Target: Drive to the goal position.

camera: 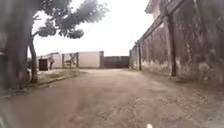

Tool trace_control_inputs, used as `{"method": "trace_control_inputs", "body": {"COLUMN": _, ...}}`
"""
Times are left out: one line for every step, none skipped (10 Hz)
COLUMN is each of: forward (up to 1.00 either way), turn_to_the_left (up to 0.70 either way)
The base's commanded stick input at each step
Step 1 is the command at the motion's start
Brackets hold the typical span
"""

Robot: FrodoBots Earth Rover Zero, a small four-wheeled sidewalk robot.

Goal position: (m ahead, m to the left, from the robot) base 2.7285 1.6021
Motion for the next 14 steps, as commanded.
{"method": "trace_control_inputs", "body": {"forward": 0.3, "turn_to_the_left": 0.0}}
{"method": "trace_control_inputs", "body": {"forward": 0.3, "turn_to_the_left": 0.0}}
{"method": "trace_control_inputs", "body": {"forward": 0.3, "turn_to_the_left": 0.0}}
{"method": "trace_control_inputs", "body": {"forward": 0.3, "turn_to_the_left": 0.0}}
{"method": "trace_control_inputs", "body": {"forward": 0.3, "turn_to_the_left": 0.0}}
{"method": "trace_control_inputs", "body": {"forward": 0.3, "turn_to_the_left": 0.0}}
{"method": "trace_control_inputs", "body": {"forward": 0.3, "turn_to_the_left": 0.0}}
{"method": "trace_control_inputs", "body": {"forward": 0.3, "turn_to_the_left": 0.0}}
{"method": "trace_control_inputs", "body": {"forward": 0.3, "turn_to_the_left": 0.0}}
{"method": "trace_control_inputs", "body": {"forward": 0.3, "turn_to_the_left": 0.0}}
{"method": "trace_control_inputs", "body": {"forward": 0.3, "turn_to_the_left": 0.0}}
{"method": "trace_control_inputs", "body": {"forward": 0.3, "turn_to_the_left": 0.0}}
{"method": "trace_control_inputs", "body": {"forward": 0.3, "turn_to_the_left": 0.0}}
{"method": "trace_control_inputs", "body": {"forward": 0.3, "turn_to_the_left": 0.0}}
